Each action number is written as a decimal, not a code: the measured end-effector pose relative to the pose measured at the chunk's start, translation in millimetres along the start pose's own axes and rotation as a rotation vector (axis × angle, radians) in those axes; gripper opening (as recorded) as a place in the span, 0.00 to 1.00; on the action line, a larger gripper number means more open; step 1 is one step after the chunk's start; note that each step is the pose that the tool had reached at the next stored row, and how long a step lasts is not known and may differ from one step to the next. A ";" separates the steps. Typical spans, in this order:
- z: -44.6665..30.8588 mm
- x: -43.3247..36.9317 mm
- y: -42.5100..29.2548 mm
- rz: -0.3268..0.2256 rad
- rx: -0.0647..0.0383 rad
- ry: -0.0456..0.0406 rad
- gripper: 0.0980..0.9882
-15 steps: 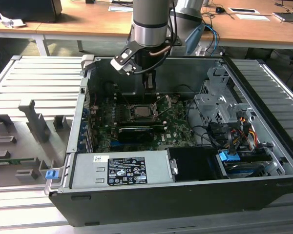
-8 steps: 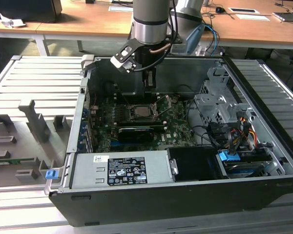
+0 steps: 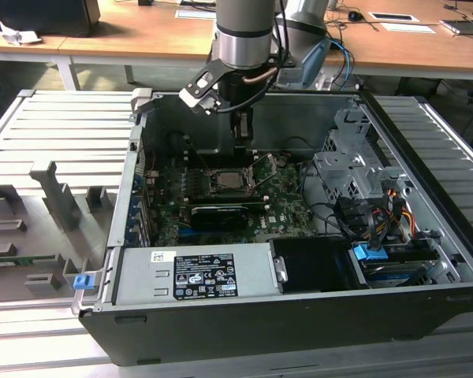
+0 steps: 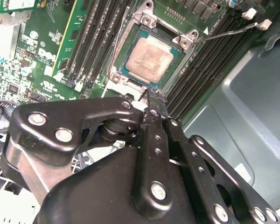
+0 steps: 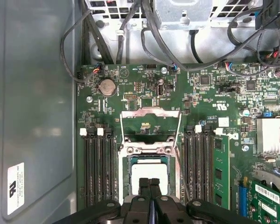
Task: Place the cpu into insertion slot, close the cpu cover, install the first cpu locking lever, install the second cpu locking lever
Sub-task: 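Close the cpu cover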
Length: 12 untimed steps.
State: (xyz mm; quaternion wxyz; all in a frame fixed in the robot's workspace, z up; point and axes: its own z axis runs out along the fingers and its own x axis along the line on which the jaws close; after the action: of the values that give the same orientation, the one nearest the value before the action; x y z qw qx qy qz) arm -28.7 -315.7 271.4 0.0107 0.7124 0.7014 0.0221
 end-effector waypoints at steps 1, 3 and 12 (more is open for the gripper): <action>-1.1 0.3 0.1 0.000 0.000 0.0001 0.01; -4.6 0.9 0.3 0.000 0.000 0.0001 0.01; -14.4 2.3 3.5 0.000 0.000 0.0001 0.01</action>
State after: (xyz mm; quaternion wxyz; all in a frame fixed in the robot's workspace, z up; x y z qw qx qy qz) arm -25.9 -313.7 286.0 0.0107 0.7123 0.7014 0.0222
